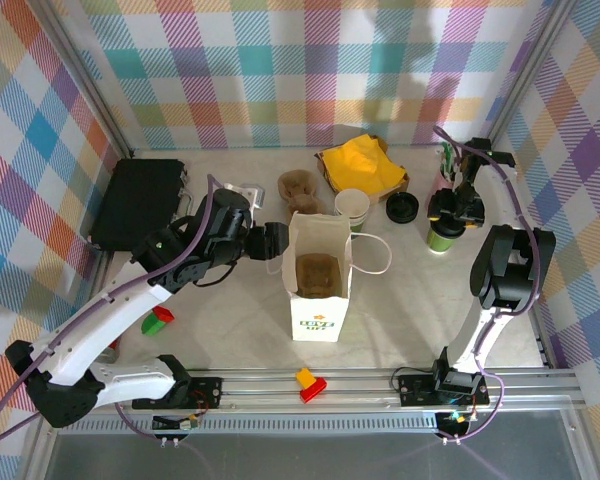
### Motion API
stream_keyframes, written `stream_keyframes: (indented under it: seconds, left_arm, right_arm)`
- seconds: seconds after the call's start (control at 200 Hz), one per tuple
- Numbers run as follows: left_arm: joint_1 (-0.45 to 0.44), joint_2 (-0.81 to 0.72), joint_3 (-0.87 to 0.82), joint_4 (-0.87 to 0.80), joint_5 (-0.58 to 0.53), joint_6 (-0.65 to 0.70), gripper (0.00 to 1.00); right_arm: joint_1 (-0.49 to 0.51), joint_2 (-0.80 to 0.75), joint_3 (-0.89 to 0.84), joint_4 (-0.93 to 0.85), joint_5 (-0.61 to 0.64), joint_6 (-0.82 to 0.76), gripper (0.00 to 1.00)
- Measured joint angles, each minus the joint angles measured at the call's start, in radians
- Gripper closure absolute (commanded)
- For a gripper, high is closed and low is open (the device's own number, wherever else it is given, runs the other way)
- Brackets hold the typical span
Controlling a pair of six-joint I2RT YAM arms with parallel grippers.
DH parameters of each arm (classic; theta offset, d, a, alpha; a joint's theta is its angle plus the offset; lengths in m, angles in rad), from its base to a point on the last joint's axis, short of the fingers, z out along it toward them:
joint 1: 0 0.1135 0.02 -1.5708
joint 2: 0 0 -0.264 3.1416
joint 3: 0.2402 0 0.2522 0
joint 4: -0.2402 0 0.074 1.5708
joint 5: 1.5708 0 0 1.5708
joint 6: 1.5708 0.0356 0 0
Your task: Pack the takeout coffee
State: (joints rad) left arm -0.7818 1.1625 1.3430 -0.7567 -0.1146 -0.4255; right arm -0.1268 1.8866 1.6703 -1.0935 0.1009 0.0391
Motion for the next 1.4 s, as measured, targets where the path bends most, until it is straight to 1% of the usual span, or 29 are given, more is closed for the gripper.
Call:
stream_keyframes:
  seconds: [0.17, 0.4, 0.67, 0.98, 1.165, 1.405]
  left_arm:
    - [0.0, 0.0, 0.0, 0.0, 0.0, 0.0, 0.33]
    - [0.0, 0.0, 0.0, 0.0, 0.0, 0.0, 0.33]
    - [0.0, 0.0, 0.0, 0.0, -0.002, 0.0, 0.33]
    - [0.0, 0.0, 0.0, -0.001, -0.002, -0.005, 0.33]
    - [0.0, -0.01, -0.005, -0.003, 0.006, -0.012, 0.33]
    - [0.0, -0.085, -0.045, -0.004, 0.059, -0.027, 0.37]
  right_arm:
    - [0.0, 0.011, 0.008, -0.005, 0.009, -0.008, 0.21]
    - [0.006, 0.016, 0.015, -0.015, 0.01, -0.014, 0.31]
    - [0.024, 0.014, 0.019, -0.028, 0.011, -0.003, 0.31]
    - [0.126, -0.019, 0.011, -0.118, -0.008, 0.045, 0.3]
    - [0.195, -0.083, 0.01, -0.186, -0.007, 0.089, 0.3]
    - [0.299, -0.182, 0.025, -0.293, 0.012, 0.163, 0.3]
